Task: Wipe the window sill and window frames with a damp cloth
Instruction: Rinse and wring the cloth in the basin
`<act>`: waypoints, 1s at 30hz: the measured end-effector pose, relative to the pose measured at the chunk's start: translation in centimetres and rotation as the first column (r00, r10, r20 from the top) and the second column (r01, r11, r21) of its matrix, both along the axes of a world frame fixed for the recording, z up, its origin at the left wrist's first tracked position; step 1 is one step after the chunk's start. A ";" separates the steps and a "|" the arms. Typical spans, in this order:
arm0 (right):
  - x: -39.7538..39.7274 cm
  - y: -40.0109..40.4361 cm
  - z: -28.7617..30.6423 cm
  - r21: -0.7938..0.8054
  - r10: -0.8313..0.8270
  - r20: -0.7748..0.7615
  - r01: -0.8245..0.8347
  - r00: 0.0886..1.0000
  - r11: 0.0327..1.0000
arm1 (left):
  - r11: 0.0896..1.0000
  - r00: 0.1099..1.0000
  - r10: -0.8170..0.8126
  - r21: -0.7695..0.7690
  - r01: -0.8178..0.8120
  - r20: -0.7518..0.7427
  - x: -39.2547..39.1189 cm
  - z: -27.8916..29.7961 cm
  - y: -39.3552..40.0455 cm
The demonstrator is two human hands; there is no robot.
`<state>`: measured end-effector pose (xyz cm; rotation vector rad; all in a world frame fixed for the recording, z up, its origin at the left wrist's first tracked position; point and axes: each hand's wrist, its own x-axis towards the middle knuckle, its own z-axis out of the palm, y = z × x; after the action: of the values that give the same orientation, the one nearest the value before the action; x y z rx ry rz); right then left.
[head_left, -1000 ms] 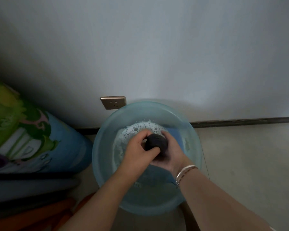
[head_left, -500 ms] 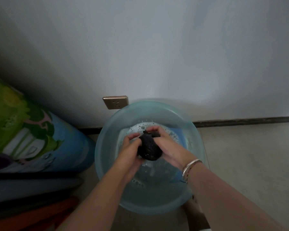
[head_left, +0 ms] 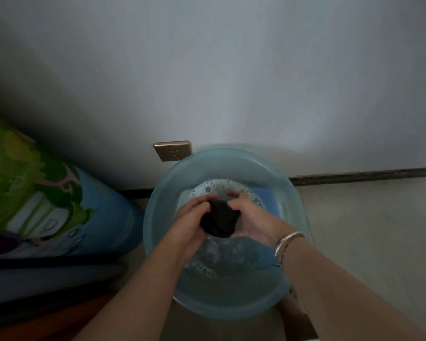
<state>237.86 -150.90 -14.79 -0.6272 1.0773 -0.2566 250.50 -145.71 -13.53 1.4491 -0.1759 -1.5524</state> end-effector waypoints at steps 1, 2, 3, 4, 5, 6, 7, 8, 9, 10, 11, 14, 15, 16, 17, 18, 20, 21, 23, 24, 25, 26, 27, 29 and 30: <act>-0.6 -0.1 0.2 0.083 0.023 0.111 -0.032 0.994 0.996 | 1.000 0.999 -0.012 -0.003 0.013 0.031 -0.1 0.1 -0.2; -1.1 -0.1 0.3 0.130 0.038 0.185 -0.063 0.982 0.990 | 1.000 0.998 -0.031 -0.005 0.031 0.055 -0.1 0.3 -0.4; -1.4 -0.2 0.3 0.145 0.047 0.213 -0.080 0.976 0.986 | 0.999 0.996 -0.050 -0.006 0.051 0.076 -0.2 0.3 -0.5; -1.4 -0.2 0.4 0.154 0.050 0.220 -0.085 0.974 0.984 | 0.998 0.993 -0.068 -0.007 0.069 0.094 -0.3 0.4 -0.6; -1.5 -0.2 0.3 0.160 0.045 0.215 -0.081 0.976 0.984 | 0.997 0.991 -0.082 -0.004 0.083 0.108 -0.3 0.3 -0.6; -1.5 -0.2 0.3 0.177 0.036 0.216 -0.075 0.976 0.981 | 0.995 0.989 -0.095 -0.001 0.095 0.111 -0.3 0.1 -0.6; -1.4 -0.2 0.3 0.189 0.037 0.220 -0.079 0.975 0.979 | 0.995 0.989 -0.103 0.001 0.104 0.105 -0.4 0.0 -0.6; -1.4 -0.1 0.3 0.205 0.042 0.228 -0.090 0.973 0.975 | 0.994 0.991 -0.104 -0.003 0.105 0.089 -0.4 -0.1 -0.6; -1.4 -0.2 0.2 0.213 0.053 0.232 -0.104 0.971 0.971 | 0.994 0.992 -0.103 -0.012 0.104 0.071 -0.3 -0.2 -0.6; -1.5 -0.2 0.1 0.215 0.073 0.234 -0.124 0.970 0.969 | 0.994 0.993 -0.106 -0.021 0.108 0.056 -0.3 -0.2 -0.6; -1.6 -0.3 0.0 0.207 0.105 0.241 -0.157 0.965 0.966 | 0.993 0.992 -0.115 -0.029 0.117 0.050 -0.2 -0.2 -0.6; -1.9 -0.8 -0.2 0.225 0.172 0.244 -0.229 0.954 0.947 | 0.985 0.986 -0.155 -0.062 0.159 0.056 0.1 0.0 -0.5; -2.2 -0.9 -0.3 0.234 0.190 0.219 -0.240 0.957 0.942 | 0.983 0.985 -0.164 -0.077 0.167 0.052 0.2 0.1 -0.4; -2.4 -1.0 -0.2 0.241 0.208 0.184 -0.250 0.961 0.938 | 0.982 0.985 -0.165 -0.089 0.169 0.045 0.3 0.1 -0.4; -2.6 -1.1 -0.2 0.245 0.232 0.145 -0.262 0.962 0.933 | 0.981 0.986 -0.162 -0.097 0.166 0.040 0.3 0.2 -0.5; -2.9 -1.2 -0.1 0.257 0.252 0.110 -0.273 0.961 0.927 | 0.982 0.987 -0.156 -0.099 0.159 0.034 0.2 0.2 -0.5; -3.3 -1.4 -0.2 0.295 0.272 0.077 -0.283 0.959 0.913 | 0.984 0.989 -0.142 -0.100 0.145 0.031 0.0 0.1 -0.6; -3.4 -1.4 -0.2 0.317 0.273 0.077 -0.283 0.959 0.905 | 0.986 0.990 -0.135 -0.098 0.138 0.037 0.0 0.0 -0.7; -3.4 -1.3 -0.4 0.348 0.263 0.101 -0.282 0.959 0.894 | 0.987 0.992 -0.115 -0.105 0.119 0.049 -0.2 -0.2 -0.8; -3.4 -1.2 -0.6 0.364 0.249 0.117 -0.275 0.961 0.890 | 0.988 0.993 -0.105 -0.111 0.110 0.050 -0.3 -0.3 -0.9; -3.5 -1.1 -0.7 0.373 0.230 0.139 -0.266 0.963 0.889 | 0.988 0.994 -0.100 -0.116 0.105 0.050 -0.3 -0.4 -1.0; -3.5 -1.0 -0.8 0.382 0.203 0.175 -0.257 0.963 0.888 | 0.987 0.993 -0.103 -0.117 0.109 0.055 -0.5 -0.5 -1.0; -3.5 -0.9 -0.8 0.375 0.178 0.217 -0.250 0.960 0.893 | 0.986 0.990 -0.120 -0.111 0.127 0.072 -0.5 -0.6 -1.0; -3.5 -1.0 -0.6 0.328 0.148 0.262 -0.232 0.954 0.916 | 0.974 0.967 -0.193 -0.085 0.209 0.164 -0.6 -1.2 -1.0; -3.5 -1.2 -0.6 0.301 0.156 0.259 -0.233 0.953 0.925 | 0.962 0.941 -0.238 -0.073 0.262 0.240 -0.5 -1.5 -1.0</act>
<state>234.40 -152.10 -15.37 -0.3883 0.8016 0.0282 250.01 -146.73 -15.00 1.5671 -0.5908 -1.5460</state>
